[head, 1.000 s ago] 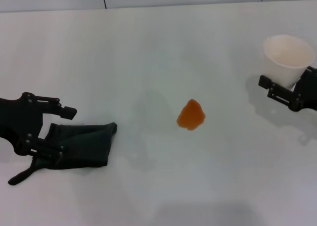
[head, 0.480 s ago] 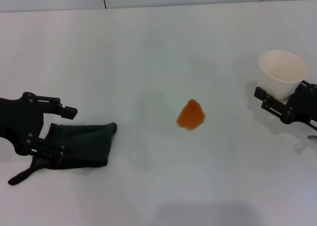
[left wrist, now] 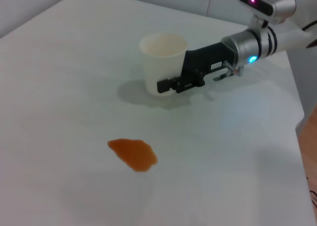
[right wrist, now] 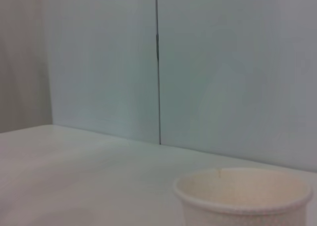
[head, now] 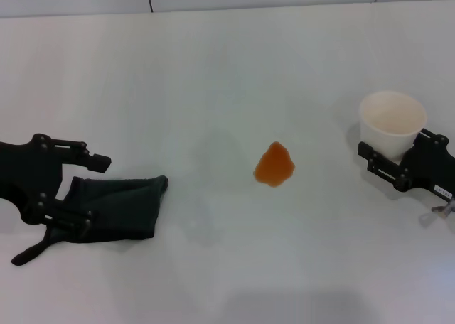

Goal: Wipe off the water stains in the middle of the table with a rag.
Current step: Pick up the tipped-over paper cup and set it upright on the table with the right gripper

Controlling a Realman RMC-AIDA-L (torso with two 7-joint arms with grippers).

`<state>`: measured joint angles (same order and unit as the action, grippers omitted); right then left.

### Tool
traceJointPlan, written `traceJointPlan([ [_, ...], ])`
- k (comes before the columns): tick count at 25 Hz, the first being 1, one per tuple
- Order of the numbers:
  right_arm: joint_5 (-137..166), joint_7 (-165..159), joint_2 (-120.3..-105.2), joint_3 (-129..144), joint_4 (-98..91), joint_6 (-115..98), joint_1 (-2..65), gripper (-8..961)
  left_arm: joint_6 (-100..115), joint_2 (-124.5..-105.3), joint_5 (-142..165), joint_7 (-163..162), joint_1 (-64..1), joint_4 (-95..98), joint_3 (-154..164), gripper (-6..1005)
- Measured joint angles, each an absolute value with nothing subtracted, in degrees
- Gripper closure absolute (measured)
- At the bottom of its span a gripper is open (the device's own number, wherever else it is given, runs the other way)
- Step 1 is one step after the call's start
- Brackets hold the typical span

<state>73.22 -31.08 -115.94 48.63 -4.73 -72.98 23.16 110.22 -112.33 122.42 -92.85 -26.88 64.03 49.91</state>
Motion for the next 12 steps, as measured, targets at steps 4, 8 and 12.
traceJointPlan([
  [4,73.13,-30.58,-115.93,48.43,-4.28,-72.85,22.82,293,110.22,-112.26,121.56,-92.51,-26.55,64.08,49.75,203],
  [8,73.12,-30.51,-115.92,48.43,-3.84,-72.13,22.72,286,110.22,-112.24,121.15,-92.47,-26.41,64.16,49.74,204],
  [12,73.06,-30.5,-115.92,48.42,-3.78,-71.17,22.66,279,110.21,-112.23,121.12,-92.46,-26.2,64.16,49.74,206],
])
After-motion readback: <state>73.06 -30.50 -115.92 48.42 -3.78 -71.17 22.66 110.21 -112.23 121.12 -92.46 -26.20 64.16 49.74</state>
